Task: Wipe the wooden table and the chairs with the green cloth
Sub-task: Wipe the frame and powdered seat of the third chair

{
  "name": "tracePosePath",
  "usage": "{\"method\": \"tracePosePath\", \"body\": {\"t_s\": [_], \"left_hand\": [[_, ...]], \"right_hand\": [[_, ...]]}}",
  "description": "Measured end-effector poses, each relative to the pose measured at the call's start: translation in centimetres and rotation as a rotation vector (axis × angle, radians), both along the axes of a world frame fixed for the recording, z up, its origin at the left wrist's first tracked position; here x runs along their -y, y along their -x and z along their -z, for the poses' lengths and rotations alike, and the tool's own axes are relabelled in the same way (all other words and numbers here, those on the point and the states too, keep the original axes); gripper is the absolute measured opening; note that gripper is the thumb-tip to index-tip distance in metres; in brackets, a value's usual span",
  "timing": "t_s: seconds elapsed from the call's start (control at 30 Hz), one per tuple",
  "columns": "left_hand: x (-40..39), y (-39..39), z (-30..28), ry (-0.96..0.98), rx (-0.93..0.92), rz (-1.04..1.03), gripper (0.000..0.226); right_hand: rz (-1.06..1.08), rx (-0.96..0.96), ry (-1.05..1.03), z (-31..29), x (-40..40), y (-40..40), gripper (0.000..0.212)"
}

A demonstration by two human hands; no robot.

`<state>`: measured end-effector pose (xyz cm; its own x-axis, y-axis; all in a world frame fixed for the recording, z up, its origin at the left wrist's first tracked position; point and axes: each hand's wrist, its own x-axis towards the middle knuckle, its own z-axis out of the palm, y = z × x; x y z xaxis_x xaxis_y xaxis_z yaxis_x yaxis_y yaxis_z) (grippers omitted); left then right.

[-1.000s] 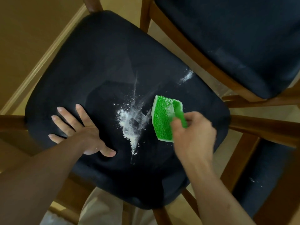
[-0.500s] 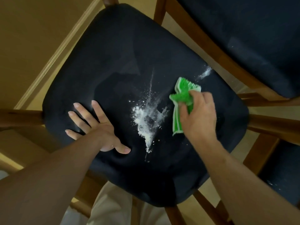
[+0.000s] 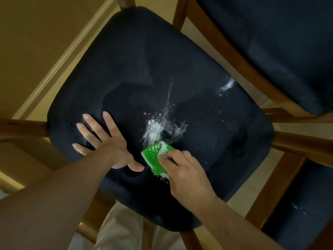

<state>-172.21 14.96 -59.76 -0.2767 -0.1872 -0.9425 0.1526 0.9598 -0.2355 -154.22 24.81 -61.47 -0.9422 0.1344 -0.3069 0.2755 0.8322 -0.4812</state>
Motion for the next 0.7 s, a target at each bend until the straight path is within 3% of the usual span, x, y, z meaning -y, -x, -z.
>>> {"method": "tracePosePath", "body": {"t_s": [0.17, 0.27, 0.37, 0.6, 0.7], "left_hand": [[0.1, 0.1, -0.1, -0.024, -0.006, -0.002, 0.168], [0.2, 0.1, -0.1, -0.029, -0.013, -0.005, 0.167], [0.2, 0.0, -0.1, -0.035, -0.017, 0.002, 0.167], [0.3, 0.0, 0.0, -0.021, -0.017, 0.009, 0.168], [0.3, 0.0, 0.0, -0.024, -0.02, 0.002, 0.167]], "right_hand": [[0.261, -0.085, -0.046, 0.7, -4.4, 4.1, 0.028], [0.378, -0.085, -0.122, 0.7, -7.0, 8.3, 0.027], [0.442, -0.065, -0.126, 1.2, -7.4, 11.4, 0.038], [0.06, 0.003, -0.077, 0.3, -1.6, 6.9, 0.069], [-0.1, 0.021, -0.058, -0.4, 0.1, 2.6, 0.068]]}}
